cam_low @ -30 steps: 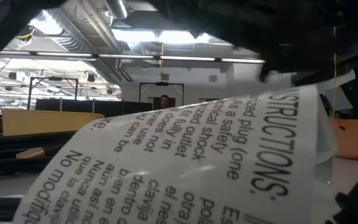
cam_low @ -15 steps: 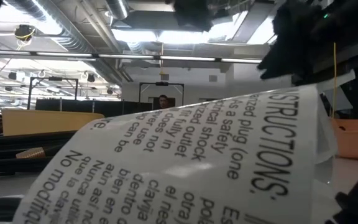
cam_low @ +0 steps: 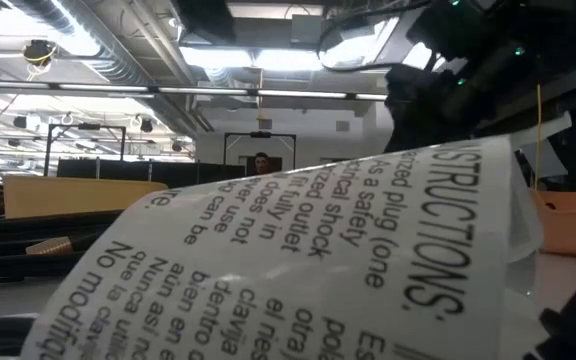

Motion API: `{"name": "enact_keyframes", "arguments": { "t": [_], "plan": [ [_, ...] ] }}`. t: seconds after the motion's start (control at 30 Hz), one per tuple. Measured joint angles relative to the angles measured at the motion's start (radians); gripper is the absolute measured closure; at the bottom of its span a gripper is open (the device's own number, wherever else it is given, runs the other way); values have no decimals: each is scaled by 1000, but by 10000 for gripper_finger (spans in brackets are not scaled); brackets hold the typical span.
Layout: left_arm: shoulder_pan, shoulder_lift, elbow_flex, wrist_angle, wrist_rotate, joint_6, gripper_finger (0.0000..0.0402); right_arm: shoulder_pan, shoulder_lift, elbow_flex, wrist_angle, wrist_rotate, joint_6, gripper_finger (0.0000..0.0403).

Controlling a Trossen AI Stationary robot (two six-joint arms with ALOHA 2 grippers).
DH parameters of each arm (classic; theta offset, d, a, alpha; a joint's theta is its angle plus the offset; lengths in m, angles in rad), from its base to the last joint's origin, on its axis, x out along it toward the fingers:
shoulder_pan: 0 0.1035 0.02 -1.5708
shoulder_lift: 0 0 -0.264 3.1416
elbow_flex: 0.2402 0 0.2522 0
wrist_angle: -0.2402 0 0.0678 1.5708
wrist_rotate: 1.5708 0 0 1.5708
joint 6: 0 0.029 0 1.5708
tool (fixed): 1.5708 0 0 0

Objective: Sort batteries
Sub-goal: Put the black battery into the yellow bin

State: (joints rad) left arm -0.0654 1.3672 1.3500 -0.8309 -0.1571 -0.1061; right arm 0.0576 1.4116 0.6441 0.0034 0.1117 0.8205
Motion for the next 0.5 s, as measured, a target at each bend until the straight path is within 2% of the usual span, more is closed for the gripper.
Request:
{"name": "enact_keyframes", "arguments": {
  "t": [0.17,0.4,0.5],
  "plan": [
    [0,-92,-112,17,-12,-19,265,0,126,102,-36,-26,12,259],
    [-6,-172,-240,29,-15,-24,265,2,256,258,-306,-25,73,259],
    [-7,-198,-281,28,-15,-24,265,2,284,294,-345,-26,108,259]
  ]
}}
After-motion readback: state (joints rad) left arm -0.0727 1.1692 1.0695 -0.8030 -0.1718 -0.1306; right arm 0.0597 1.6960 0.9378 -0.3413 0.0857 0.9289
